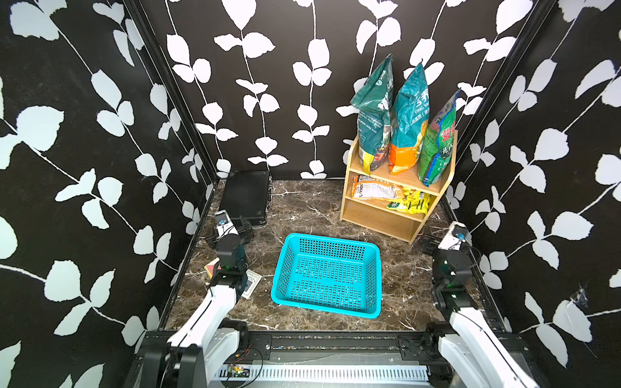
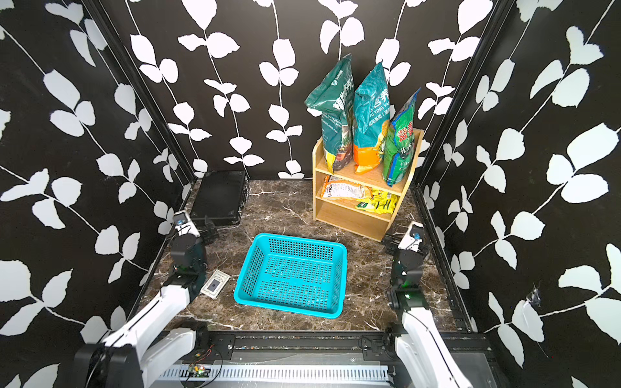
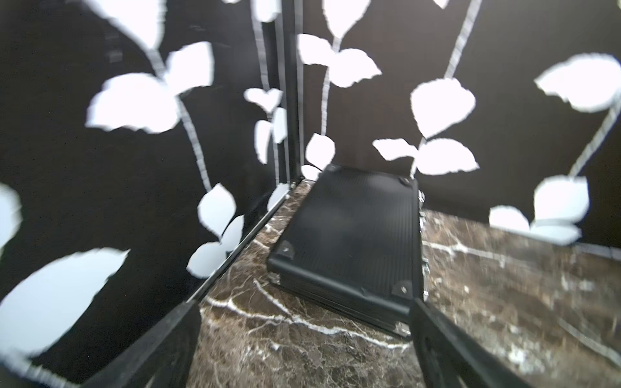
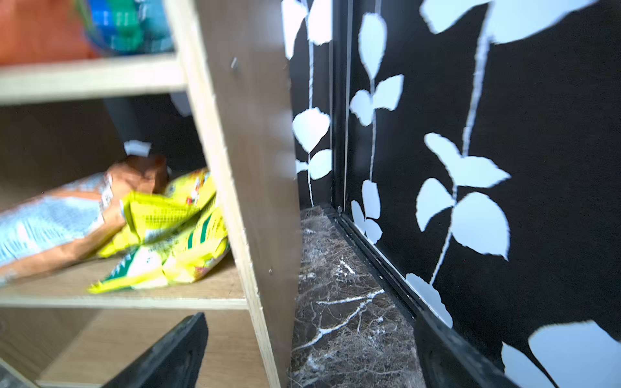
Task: Take down the fertilizer bag from the shelf
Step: Pick up the fertilizer bag from the shelf.
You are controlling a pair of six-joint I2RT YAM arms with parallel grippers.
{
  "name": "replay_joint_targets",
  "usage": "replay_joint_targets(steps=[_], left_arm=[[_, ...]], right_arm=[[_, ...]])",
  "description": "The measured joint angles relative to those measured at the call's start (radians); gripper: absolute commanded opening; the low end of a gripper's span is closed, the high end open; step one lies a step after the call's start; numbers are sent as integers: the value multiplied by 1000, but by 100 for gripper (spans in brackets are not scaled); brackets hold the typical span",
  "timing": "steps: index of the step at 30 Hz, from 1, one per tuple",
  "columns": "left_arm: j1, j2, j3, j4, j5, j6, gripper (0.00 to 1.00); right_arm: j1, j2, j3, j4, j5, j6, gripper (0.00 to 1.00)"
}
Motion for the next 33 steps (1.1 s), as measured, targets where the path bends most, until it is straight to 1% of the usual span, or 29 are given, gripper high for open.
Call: replay_joint_targets(steps=[2,4,6,9,11,12,14,17,19,21,23,24,26,30,33], left_arm=[[-1,-13,-2,-19,-50,-53,99],[-10,-8,-12,-24,-124,-113,99],[-16,-4,-27,-43,-190,-167,99],[-24,1,-26,-76,-232,-188,99],[-31,-1,-8,-126,-226,-188,99],[-36,-3,5,-148,-212,-185,99],[-41,-29,7,-150,-162,-167,99],[-44,-87,-14,-136,-64,-121,99],[-44,-105,3,-171,8,-90,99],[-44,-97,75,-278,63,-81,99],[-44,-80,175,-385,121,-89,99],[-44,-77,228,-428,155,-98,99],[-44,-88,297,-484,213,-126,99],[-44,-120,369,-600,278,-232,99],[-44,-99,435,-698,329,-301,99]], right_arm=[[-1,-18,56,-114,-30,5,99],[0,0,127,-204,-71,14,99],[4,29,206,-292,-61,64,99],[3,51,272,-384,-53,108,99],[1,35,283,-420,-108,101,99],[1,13,282,-434,-148,99,99],[3,-49,278,-444,-191,98,100],[3,-173,277,-478,-176,106,100],[1,-260,271,-484,-177,107,99],[-2,-307,266,-475,-196,108,100],[-2,-312,270,-471,-219,110,100],[-2,-294,287,-490,-229,111,100],[-2,-214,371,-556,-245,110,100],[-2,37,682,-687,-320,94,100],[-1,134,823,-715,-362,85,99]])
